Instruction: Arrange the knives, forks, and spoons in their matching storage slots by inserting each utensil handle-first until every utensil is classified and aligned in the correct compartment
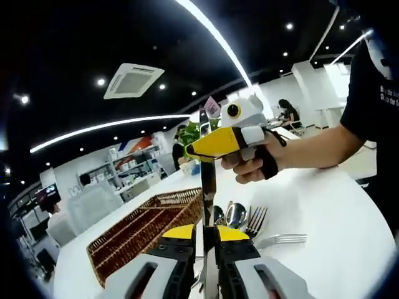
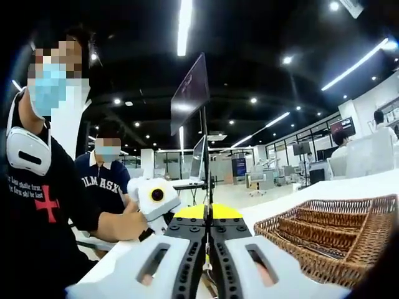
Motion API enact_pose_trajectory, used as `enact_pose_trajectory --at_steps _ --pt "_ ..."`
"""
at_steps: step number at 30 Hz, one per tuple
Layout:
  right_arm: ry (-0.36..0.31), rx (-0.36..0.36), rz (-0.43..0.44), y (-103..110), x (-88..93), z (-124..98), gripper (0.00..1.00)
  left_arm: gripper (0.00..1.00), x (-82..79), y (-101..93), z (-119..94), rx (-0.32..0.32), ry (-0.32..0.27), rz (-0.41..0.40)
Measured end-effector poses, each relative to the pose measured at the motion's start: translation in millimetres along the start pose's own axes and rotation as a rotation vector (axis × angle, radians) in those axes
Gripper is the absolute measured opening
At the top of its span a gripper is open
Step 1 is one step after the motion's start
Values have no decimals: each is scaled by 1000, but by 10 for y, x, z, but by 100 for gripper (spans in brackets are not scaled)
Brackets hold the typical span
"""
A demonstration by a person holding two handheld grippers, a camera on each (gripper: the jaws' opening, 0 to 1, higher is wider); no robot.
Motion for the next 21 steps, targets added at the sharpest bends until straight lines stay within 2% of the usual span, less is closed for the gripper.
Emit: enact_pose_trajectory --at_steps 8,11,14,19,21 --pt "-20 -2 31 -17 2 -46 0 6 -53 80 -68 -9 -11 -25" --pt "15 -7 8 -3 78 -51 0 6 -7 111 -85 -14 17 16" --pt "50 -15 -4 0 158 -89 0 7 8 167 -117 -8 19 12" --pt "101 -43 -37 37 234 -144 0 5 36 71 -117 35 50 112" --pt "103 -47 -34 45 241 -188 0 5 16 68 -118 40 44 103"
Point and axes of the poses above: the point that each gripper's makers call its tool centre point, and the gripper's own axes: z roughly forward along the fingers, y roughly to its left, x roughly out of its underside, the point moved 1 cm from there along -z, roughly backward along the fingers, and after that the axes turned 5 degrees about -x, right-handed, at the moved point
